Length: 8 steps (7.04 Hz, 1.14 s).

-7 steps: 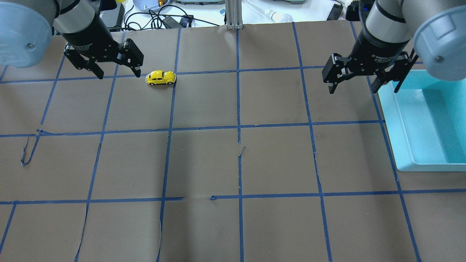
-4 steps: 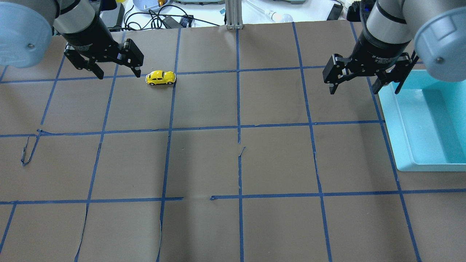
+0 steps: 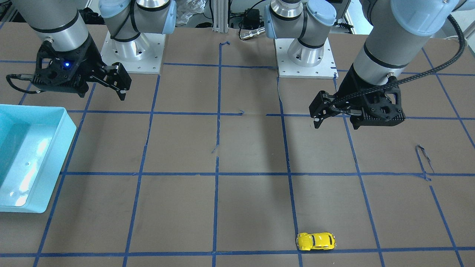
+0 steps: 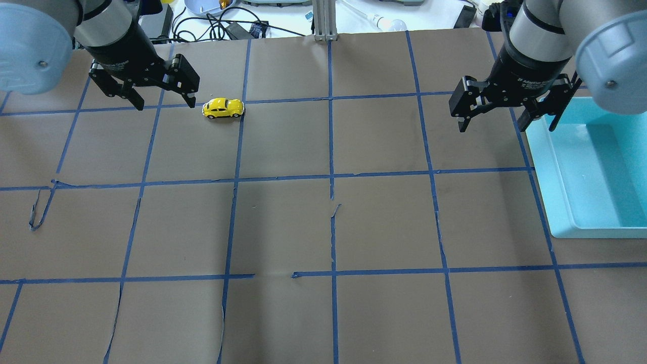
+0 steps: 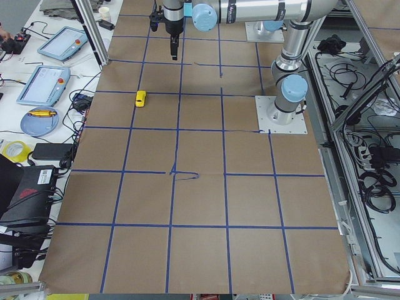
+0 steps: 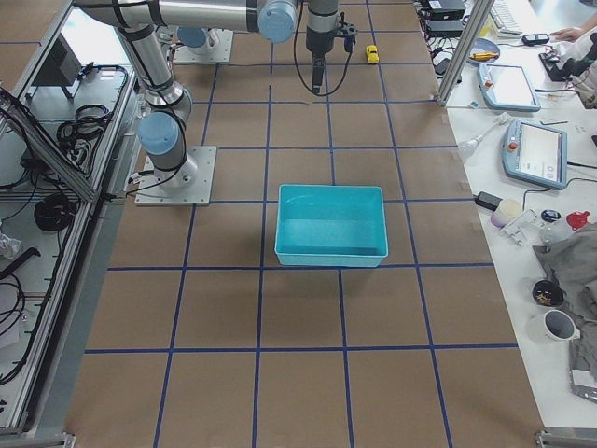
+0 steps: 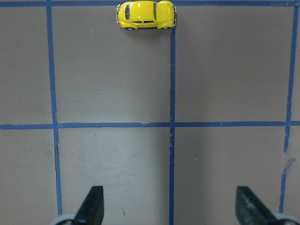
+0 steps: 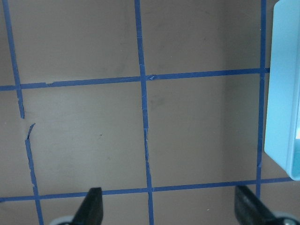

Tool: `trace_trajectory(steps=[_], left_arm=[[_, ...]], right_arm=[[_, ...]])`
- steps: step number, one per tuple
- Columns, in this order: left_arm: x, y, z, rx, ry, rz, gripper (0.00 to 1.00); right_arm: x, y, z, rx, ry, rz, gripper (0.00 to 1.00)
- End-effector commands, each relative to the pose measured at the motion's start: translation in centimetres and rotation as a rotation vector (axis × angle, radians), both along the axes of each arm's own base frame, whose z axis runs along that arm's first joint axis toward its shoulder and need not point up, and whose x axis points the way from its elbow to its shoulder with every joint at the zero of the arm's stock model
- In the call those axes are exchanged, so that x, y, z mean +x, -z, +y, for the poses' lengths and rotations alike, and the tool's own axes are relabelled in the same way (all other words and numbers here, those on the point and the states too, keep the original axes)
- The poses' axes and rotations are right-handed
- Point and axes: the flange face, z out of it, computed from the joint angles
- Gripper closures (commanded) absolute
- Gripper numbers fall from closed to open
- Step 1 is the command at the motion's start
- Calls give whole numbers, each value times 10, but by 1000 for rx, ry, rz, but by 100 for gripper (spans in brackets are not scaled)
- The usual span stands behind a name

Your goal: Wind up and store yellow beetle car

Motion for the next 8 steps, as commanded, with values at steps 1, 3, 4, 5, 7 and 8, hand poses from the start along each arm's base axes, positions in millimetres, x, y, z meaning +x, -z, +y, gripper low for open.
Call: trace_trajectory(steps=[1,3,4,5,7,8], left_arm=[[0,0,0,0,2,0,0],[6,8,-18,-46,158,10,0],[4,30,-36,-70,287,36,0],[6,64,-59,-70,482,23,0],[12,133,-107,-98,864,-22,0],[14,170,-127,-104,1016,-36,0]], right_arm=[[0,-1,1,-3,-2,0,0],[0,-1,1,-1,-3,2,0],[0,-1,2,0,-5,2,0],[0,2,5,31,-6,0,0],[1,4,7,51,-8,1,0],[2,4,7,49,-9,0,0]])
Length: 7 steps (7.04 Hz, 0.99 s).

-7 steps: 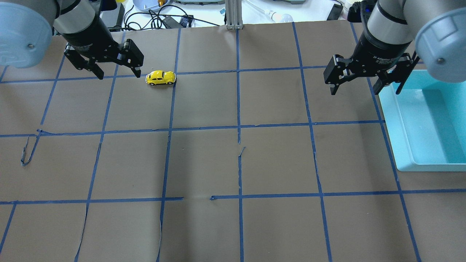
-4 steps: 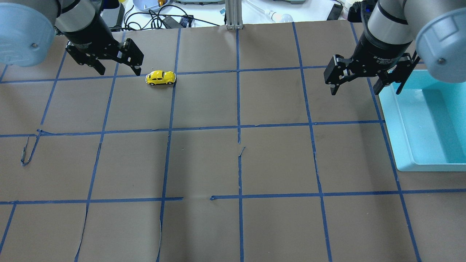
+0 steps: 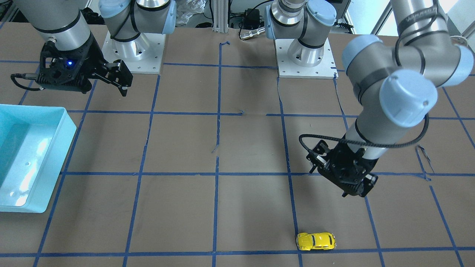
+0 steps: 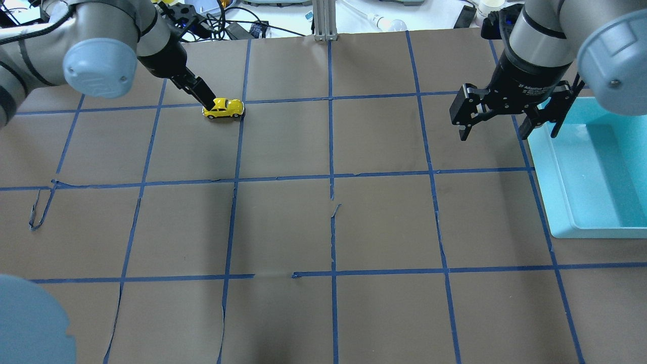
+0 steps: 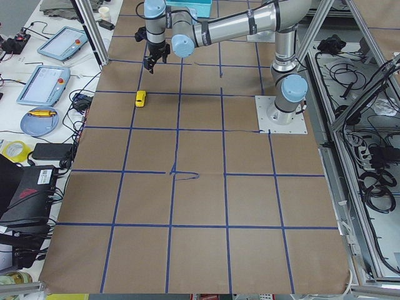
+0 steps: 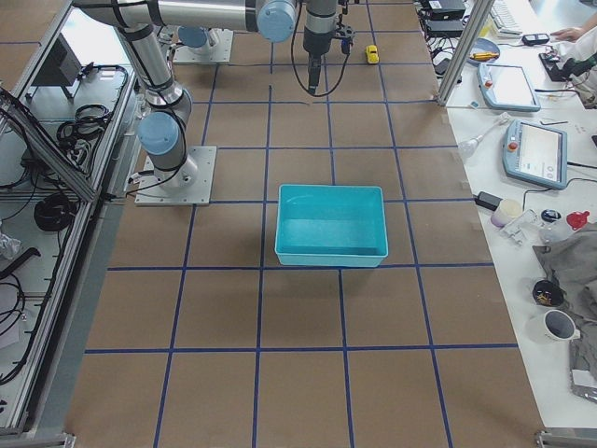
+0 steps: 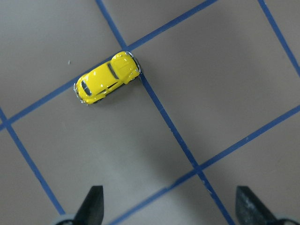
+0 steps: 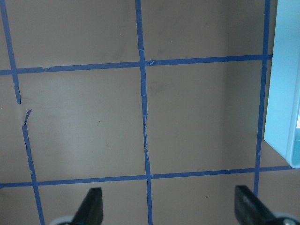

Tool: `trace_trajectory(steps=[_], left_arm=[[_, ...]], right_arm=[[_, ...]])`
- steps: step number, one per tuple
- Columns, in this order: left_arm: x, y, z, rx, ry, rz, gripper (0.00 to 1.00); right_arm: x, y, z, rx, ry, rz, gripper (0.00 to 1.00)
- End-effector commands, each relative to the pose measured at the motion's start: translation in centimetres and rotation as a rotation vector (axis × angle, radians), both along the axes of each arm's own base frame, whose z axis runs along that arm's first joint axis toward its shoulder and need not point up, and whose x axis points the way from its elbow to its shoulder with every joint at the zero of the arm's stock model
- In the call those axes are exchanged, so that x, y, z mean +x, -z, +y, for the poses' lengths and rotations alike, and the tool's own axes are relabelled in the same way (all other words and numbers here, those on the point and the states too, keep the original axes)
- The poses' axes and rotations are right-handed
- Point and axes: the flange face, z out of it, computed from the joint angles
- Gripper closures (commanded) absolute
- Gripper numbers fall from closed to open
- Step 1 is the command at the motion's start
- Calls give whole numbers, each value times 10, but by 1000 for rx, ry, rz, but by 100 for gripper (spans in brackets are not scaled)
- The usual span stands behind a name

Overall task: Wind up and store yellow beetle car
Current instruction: 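Lower the left gripper down onto the yellow beetle car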

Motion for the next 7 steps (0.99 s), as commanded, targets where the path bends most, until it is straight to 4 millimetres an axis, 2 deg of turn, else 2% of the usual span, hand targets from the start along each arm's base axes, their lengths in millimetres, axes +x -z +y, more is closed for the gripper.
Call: trace_trajectory(steps=[1,3,5,6,7], left_arm=[[8,67,-50,-22,370,-46,0],[13,96,-96,-31,734,-101,0],[10,146,-107,19,836,-82,0],[8,150,-108,20,919,-85,4],[8,147,-108,35,916,-76,4]], right_arm=[[1,0,0,2,-1,-1,0],[1,0,0,2,-2,0,0],[1,1,0,3,0,0,0],[1,1,0,3,2,1,0],[1,0,-1,-4,2,1,0]])
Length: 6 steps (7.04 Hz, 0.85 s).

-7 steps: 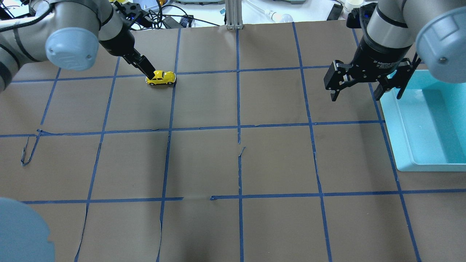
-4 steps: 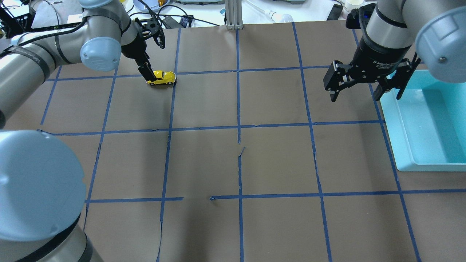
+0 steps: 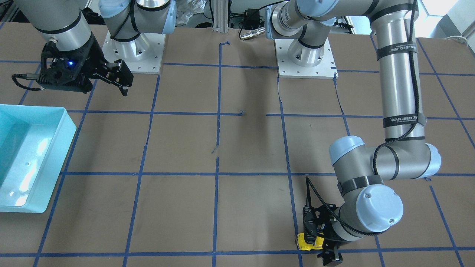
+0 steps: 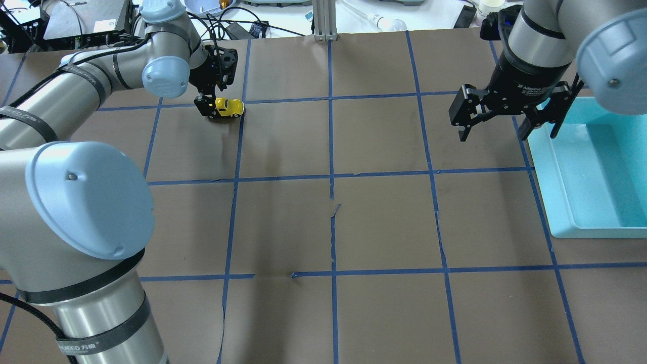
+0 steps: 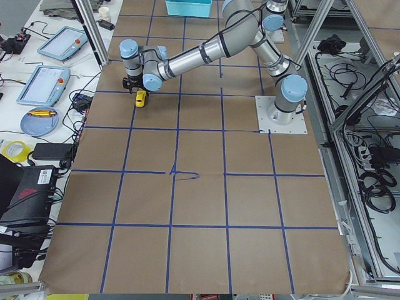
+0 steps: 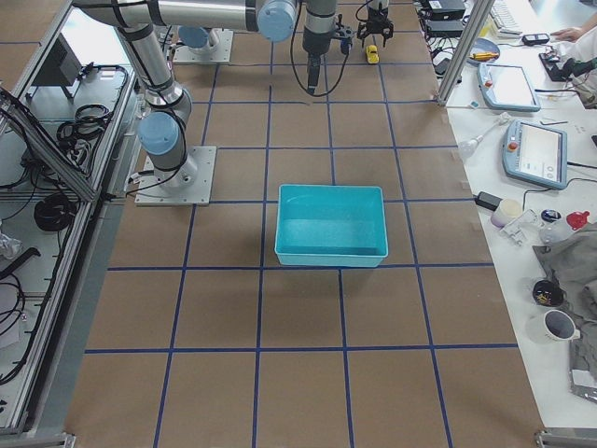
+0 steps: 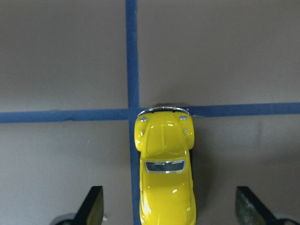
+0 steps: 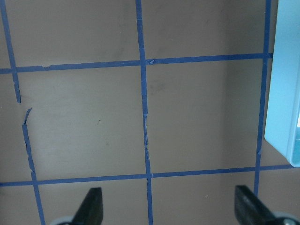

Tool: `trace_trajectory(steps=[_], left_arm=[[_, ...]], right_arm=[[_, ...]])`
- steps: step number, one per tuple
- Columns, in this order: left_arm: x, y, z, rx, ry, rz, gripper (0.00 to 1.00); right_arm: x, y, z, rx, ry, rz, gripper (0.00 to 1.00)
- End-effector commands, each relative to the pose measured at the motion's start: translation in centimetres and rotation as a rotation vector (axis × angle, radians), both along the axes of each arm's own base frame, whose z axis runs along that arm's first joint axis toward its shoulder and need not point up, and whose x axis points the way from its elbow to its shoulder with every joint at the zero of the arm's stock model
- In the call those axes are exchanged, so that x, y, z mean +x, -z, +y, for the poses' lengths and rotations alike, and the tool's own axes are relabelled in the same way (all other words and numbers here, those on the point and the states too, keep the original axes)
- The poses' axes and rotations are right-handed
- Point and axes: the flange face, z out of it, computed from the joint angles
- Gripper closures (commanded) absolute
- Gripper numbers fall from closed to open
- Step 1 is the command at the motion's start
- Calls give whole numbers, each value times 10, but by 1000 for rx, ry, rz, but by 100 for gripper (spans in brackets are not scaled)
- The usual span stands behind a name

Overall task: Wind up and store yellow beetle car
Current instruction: 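Close the left gripper around the yellow car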

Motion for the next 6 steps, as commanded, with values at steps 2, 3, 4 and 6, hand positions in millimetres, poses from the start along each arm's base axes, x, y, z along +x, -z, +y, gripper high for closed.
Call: trace_trajectory(steps=[2,3,4,6], left_arm=[[0,2,-4,17,-24,0,5],[-1,4,-3,22,-40,3,15],[0,5,-4,23,-71,-1,16],[0,8,-3,25,-115,2,16]], right_arm=[[0,0,-1,-7,1,0,0],[0,0,-2,-9,1,0,0],[0,0,-2,-9,1,0,0],[0,0,-2,-9,1,0,0]])
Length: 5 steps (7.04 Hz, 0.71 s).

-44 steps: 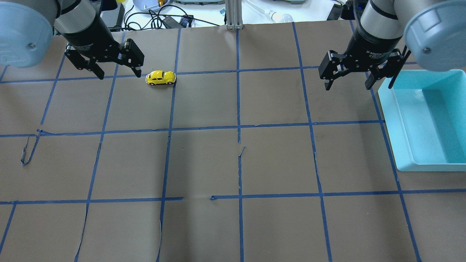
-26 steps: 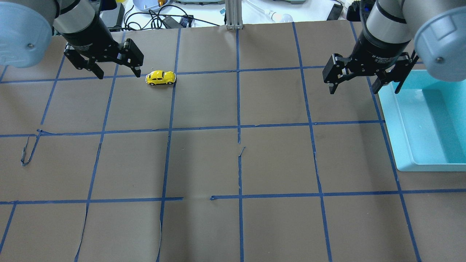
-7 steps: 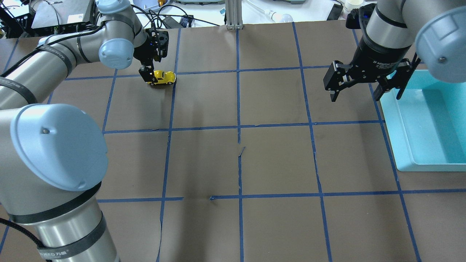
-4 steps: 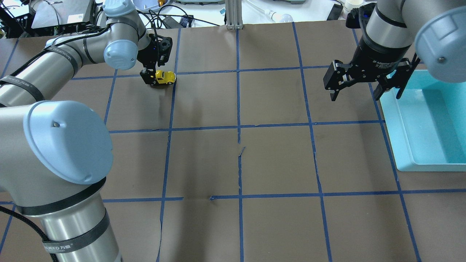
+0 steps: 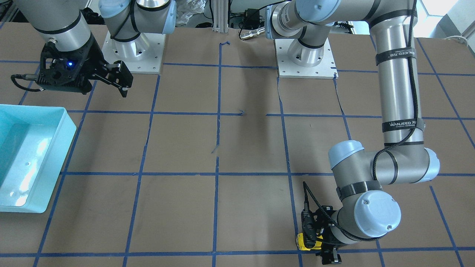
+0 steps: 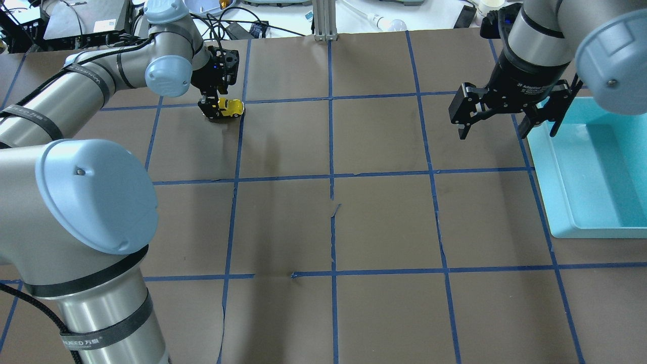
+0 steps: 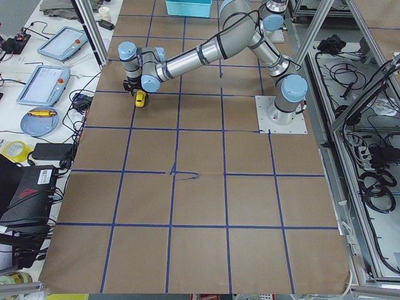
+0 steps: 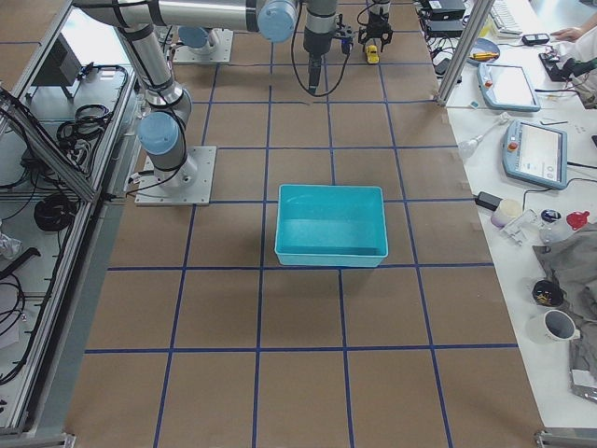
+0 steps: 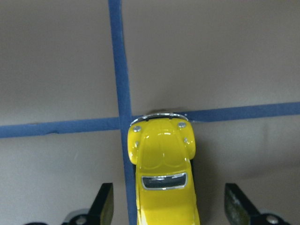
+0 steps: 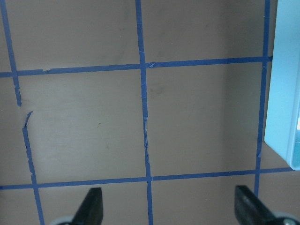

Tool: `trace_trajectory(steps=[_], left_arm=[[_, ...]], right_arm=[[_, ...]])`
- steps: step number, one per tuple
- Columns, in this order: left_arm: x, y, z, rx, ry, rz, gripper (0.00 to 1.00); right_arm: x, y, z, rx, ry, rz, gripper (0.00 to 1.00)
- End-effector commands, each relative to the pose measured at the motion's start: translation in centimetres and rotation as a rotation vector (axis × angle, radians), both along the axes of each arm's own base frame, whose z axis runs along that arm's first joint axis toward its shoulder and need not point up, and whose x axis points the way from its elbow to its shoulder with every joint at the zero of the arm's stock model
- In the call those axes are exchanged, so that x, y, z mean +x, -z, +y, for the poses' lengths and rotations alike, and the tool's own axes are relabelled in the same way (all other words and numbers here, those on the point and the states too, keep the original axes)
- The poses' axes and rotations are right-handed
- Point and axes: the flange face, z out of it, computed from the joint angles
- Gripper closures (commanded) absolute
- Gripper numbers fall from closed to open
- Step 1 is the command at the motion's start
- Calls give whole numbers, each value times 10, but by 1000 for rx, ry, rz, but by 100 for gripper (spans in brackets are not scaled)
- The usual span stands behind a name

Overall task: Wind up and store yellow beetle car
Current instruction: 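Close the left gripper around the yellow car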

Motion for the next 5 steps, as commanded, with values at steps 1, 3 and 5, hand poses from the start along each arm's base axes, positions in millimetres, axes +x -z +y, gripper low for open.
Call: trace_trajectory(steps=[1,3,5], left_arm=[[0,2,0,1,-19,3,21],[-2,0,1,-3,-18,4,91],[-1,2,1,-2,-18,6,100]], right_arm=[[0,0,0,0,0,0,0],[0,1,0,1,0,0,0],[0,1,0,1,1,0,0]])
